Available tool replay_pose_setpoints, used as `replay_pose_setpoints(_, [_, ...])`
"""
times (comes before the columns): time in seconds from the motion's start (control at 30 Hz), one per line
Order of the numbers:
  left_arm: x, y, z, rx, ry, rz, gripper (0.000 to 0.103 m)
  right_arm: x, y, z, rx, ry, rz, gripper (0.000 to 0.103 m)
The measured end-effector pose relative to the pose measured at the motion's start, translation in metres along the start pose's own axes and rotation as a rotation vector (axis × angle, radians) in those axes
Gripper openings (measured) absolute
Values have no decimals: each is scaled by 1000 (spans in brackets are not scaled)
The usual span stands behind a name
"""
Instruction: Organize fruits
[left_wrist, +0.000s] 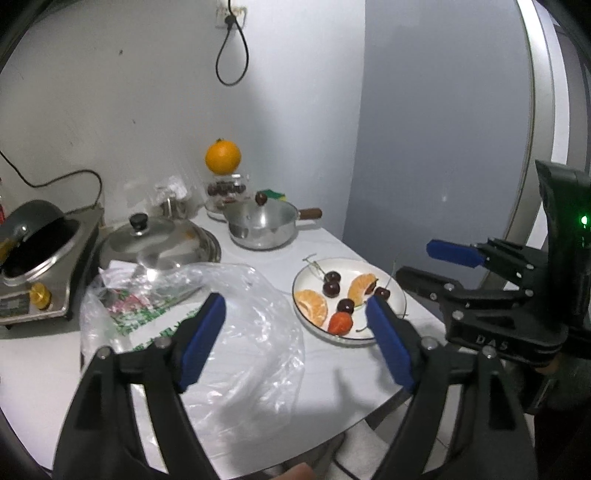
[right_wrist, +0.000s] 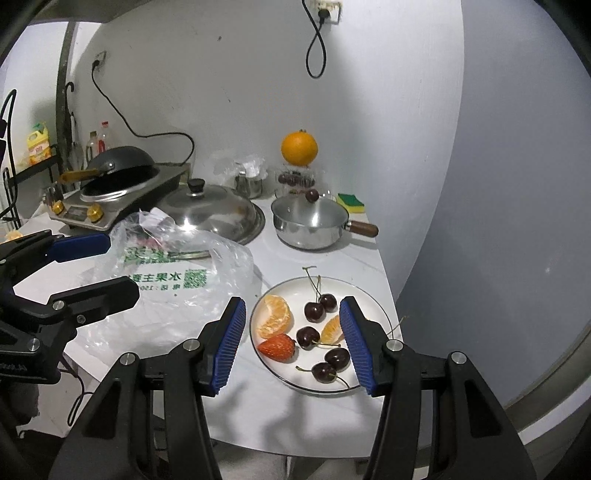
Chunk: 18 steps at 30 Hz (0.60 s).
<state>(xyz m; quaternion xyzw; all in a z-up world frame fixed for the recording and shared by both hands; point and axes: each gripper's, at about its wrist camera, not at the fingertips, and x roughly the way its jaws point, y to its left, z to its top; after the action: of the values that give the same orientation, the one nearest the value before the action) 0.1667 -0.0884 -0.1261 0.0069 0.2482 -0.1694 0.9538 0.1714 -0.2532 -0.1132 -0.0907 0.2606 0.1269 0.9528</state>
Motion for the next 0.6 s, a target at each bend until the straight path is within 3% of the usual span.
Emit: replay_pose_setpoints(0.6, [-98,-6,14,38,-187,62,93,-82,31,13,3,-160,-23,57])
